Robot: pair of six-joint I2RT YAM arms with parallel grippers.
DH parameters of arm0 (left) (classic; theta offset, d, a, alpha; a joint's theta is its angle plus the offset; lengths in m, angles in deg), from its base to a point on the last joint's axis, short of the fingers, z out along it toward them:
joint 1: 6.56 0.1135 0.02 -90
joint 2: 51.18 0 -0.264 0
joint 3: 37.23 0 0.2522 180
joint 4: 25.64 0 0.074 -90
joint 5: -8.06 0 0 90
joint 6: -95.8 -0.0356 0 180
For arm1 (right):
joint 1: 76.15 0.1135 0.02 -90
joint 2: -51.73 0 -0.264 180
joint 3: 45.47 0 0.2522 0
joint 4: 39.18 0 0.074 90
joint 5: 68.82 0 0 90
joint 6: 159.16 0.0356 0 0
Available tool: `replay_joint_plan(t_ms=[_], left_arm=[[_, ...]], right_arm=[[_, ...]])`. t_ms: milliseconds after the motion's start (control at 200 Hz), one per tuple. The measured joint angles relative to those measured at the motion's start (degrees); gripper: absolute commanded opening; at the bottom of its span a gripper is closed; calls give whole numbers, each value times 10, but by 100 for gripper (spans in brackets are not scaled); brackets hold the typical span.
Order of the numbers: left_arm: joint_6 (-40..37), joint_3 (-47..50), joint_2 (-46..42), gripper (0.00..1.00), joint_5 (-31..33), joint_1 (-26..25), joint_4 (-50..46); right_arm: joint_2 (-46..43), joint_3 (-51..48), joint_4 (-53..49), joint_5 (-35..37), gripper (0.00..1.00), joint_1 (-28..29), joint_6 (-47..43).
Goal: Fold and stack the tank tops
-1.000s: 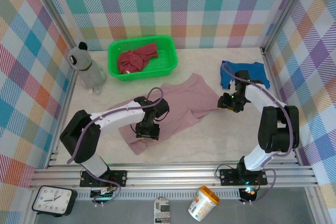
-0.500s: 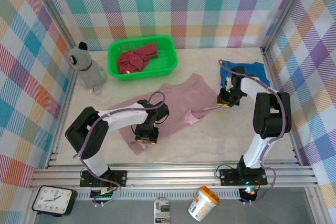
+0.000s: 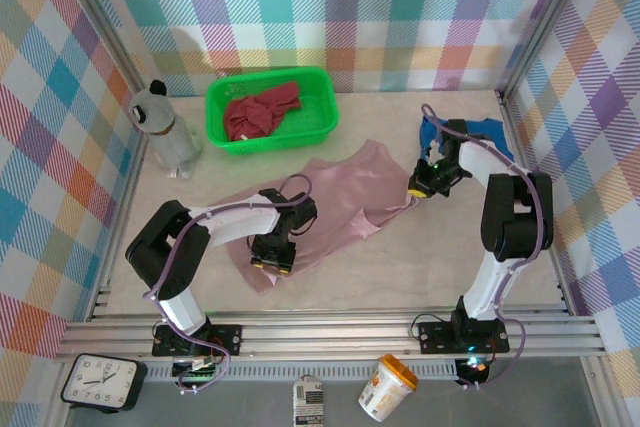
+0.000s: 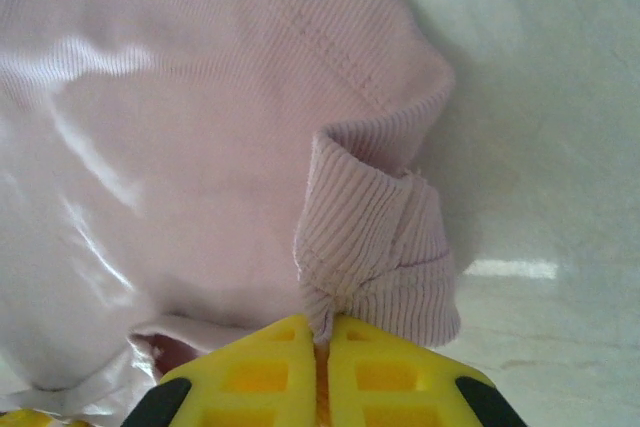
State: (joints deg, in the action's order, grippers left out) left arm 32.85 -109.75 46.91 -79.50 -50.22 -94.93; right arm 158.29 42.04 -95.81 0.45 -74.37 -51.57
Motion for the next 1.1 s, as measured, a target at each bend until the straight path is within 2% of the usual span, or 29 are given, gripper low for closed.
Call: replay_joint_plan(t_ms=[210,455,610,785,890,1100], left_arm=[[-3,10,0,50,9,16,-2],[-12,15,-5,50,23,33,-13],[-19,15,-14,50,28,42,-21],[-25,9,-30,51,28,42,-48],[-24,-8,-41,51,21,42,-61],[19,-12,-96,50,-21,31,-58]], right_arm=[[51,14,21,-7,12,-16,57],[66,19,30,24,13,-27,107],[68,19,32,39,19,-31,120],[64,21,34,44,33,-34,120],[41,21,25,56,41,-35,113],[-78,3,16,51,44,-28,80]])
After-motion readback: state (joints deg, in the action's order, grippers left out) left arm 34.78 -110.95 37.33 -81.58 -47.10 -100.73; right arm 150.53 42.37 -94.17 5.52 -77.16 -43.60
